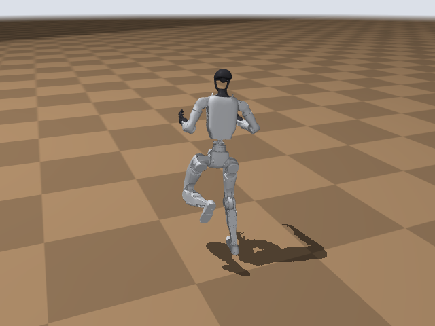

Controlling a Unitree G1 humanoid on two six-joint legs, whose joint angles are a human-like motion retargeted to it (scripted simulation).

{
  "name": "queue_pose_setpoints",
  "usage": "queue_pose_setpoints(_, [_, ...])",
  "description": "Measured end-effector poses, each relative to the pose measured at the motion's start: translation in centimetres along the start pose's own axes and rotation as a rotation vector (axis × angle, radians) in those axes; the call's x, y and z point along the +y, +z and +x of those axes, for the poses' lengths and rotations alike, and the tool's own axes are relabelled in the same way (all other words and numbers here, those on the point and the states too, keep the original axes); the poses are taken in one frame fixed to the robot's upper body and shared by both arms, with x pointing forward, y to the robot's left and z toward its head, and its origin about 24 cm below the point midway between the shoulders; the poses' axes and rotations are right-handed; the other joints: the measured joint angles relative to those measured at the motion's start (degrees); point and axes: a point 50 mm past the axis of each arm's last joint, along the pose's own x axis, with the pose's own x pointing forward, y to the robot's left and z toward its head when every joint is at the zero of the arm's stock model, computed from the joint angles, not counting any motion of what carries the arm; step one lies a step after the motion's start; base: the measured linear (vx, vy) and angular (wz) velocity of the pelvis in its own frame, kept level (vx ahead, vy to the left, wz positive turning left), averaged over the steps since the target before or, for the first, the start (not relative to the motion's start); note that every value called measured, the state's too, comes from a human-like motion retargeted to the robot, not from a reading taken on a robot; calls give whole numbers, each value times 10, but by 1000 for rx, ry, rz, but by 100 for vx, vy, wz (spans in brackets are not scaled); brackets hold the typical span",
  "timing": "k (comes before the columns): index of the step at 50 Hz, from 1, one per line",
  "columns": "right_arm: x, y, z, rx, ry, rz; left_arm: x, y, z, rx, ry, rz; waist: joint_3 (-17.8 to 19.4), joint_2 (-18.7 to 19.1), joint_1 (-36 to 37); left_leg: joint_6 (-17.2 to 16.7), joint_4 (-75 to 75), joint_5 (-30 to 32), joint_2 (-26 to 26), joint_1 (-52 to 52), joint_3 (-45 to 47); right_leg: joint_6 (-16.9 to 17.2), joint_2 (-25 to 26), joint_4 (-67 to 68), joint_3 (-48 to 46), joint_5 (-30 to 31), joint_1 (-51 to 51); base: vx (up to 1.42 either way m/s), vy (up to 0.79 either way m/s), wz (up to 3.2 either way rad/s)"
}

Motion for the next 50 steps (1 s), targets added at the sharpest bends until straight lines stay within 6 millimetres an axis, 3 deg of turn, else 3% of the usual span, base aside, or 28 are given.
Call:
queue_pose_setpoints(2, [21, 53, 49, -297, 14, 84, 41, -19, -51, 207, 125, 55, -19, -21, 50, 1, 9, -4, 0, -98, 27, 2, 1, -45, 23, 28, 30, 112, -5, -103])
queue_pose_setpoints(5, [45, 122, 75, -610, 24, 138, 65, -10, -97, 401, 57, 203, -51, -66, 168, -2, -110, 20, 5, -175, 78, 15, -12, -160, 60, 159, 112, 124, 4, -117])
queue_pose_setpoints(7, [58, 153, 76, -743, 62, 180, 67, -1, -110, 488, -45, 241, -62, -95, 249, -2, -258, 51, 9, -171, 118, 43, -31, -216, 72, 282, 160, 128, 14, -112])
queue_pose_setpoints(9, [69, 179, 69, -867, 145, 187, 68, 8, -115, 535, -126, 258, -65, -108, 303, -6, -440, 85, 10, -137, 148, 65, -36, -236, 70, 356, 199, 126, 21, -73])
queue_pose_setpoints(11, [81, 199, 59, -980, 241, 162, 67, 17, -116, 545, -168, 258, -62, -92, 324, -27, -658, 135, 6, -68, 161, 63, -15, -196, 64, 361, 234, 126, 26, -43])
queue_pose_setpoints(13, [86, 207, 48, -1039, 306, 185, 65, 25, -113, 521, -174, 251, -52, -43, 327, -76, -898, 219, 8, 36, 147, 42, 29, -75, 46, 320, 254, 128, 31, -45])
queue_pose_setpoints(15, [84, 202, 39, -1020, 326, 254, 59, 32, -104, 459, -177, 257, -40, 24, 321, -136, -1088, 317, 35, 136, 117, 2, 69, 114, 8, 254, 250, 127, 36, -37])
queue_pose_setpoints(17, [79, 185, 35, -953, 285, 195, 48, 35, -88, 354, -201, 288, -29, 58, 300, -150, -1145, 319, 52, 187, 118, -37, 67, 334, -17, 170, 204, 117, 39, 5])
queue_pose_setpoints(18, [78, 175, 32, -886, 315, 267, 42, 35, -78, 288, -206, 292, -23, 56, 282, -132, -1138, 274, 43, 197, 126, -43, 60, 445, -12, 126, 166, 105, 36, 52])
queue_pose_setpoints(20, [73, 142, 33, -724, 287, 280, 26, 28, -50, 145, -203, 277, -2, 25, 229, -52, -1062, 141, 5, 182, 114, -23, 56, 651, 19, 44, 77, 93, 29, 115])
queue_pose_setpoints(22, [66, 84, 28, -445, 182, 259, -2, 22, -7, -20, -207, 244, 24, 6, 164, 14, -929, 35, -19, 139, 67, 2, 71, 800, 24, -23, -4, 83, 19, 190])
queue_pose_setpoints(23, [59, 52, 17, -291, 122, 242, -25, 25, 20, -127, -226, 218, 33, 11, 136, 21, -871, 0, -19, 118, 45, 3, 77, 853, 11, -48, -49, 82, 15, 202])
queue_pose_setpoints(25, [41, 5, -23, -31, 22, 241, -78, 62, 59, -374, -294, 92, 46, 33, 79, 3, -827, -41, -15, 121, 11, -4, 75, 909, -14, -77, -124, 88, 14, 186])
queue_pose_setpoints(27, [16, -6, -65, 110, -25, 222, -122, 123, 73, -663, -386, -54, 42, 58, 9, -28, -858, -42, -17, 156, -19, -9, 60, 892, -29, -73, -193, 95, 11, 162])
queue_pose_setpoints(30, [-16, -1, -109, 290, 29, 134, -160, 209, 57, -1092, -483, -69, 25, 95, -102, -74, -968, 29, -17, 228, -60, -19, 30, 762, -54, -39, -266, 99, 3, 122])
queue_pose_setpoints(33, [-37, 2, -136, 472, 133, 66, -175, 247, 36, -1325, -539, -4, 13, 134, -177, -122, -1096, 185, 6, 313, -89, -23, 36, 502, -106, 24, -248, 104, -10, 65])
queue_pose_setpoints(36, [-47, 3, -158, 625, 215, 9, -180, 256, 28, -1383, -584, -4, -11, 133, -207, -137, -1146, 316, -2, 373, -105, 12, 58, 153, -137, 163, -147, 110, -19, 43])
queue_pose_setpoints(38, [-50, 5, -169, 691, 232, -40, -180, 256, 27, -1376, -597, -29, -22, 88, -205, -118, -1097, 325, -47, 403, -99, 57, 56, -79, -111, 277, -49, 112, -23, 39])
queue_pose_setpoints(40, [-50, 6, -174, 715, 229, -82, -178, 248, 28, -1328, -607, -75, -25, 18, -184, -80, -945, 274, -102, 399, -61, 99, 22, -222, -68, 366, 35, 108, -23, 0])
queue_pose_setpoints(42, [-46, 4, -166, 676, 213, -92, -170, 231, 34, -1227, -607, -108, -22, -22, -154, -39, -689, 197, -104, 322, -4, 102, -3, -255, -60, 360, 72, 95, -21, -42])
queue_pose_setpoints(45, [-40, -2, -136, 521, 133, -47, -142, 190, 49, -1001, -543, -83, -1, -22, -101, 2, -295, 83, -61, 161, 19, 46, 6, -208, -70, 178, 86, 79, -16, -77])
queue_pose_setpoints(48, [-25, -8, -73, 226, 17, -47, -74, 95, 54, -538, -259, 8, 46, -15, -45, -14, -26, 15, -53, 15, 11, -13, 19, -44, -29, 22, 47, 74, -7, -127])
queue_pose_setpoints(50, [-10, 14, -13, -55, -49, -32, -14, 26, 20, -171, -39, 43, 60, -32, -13, -14, 65, -11, -51, -80, 24, -20, 11, 43, 3, -24, 20, 80, -5, -124])
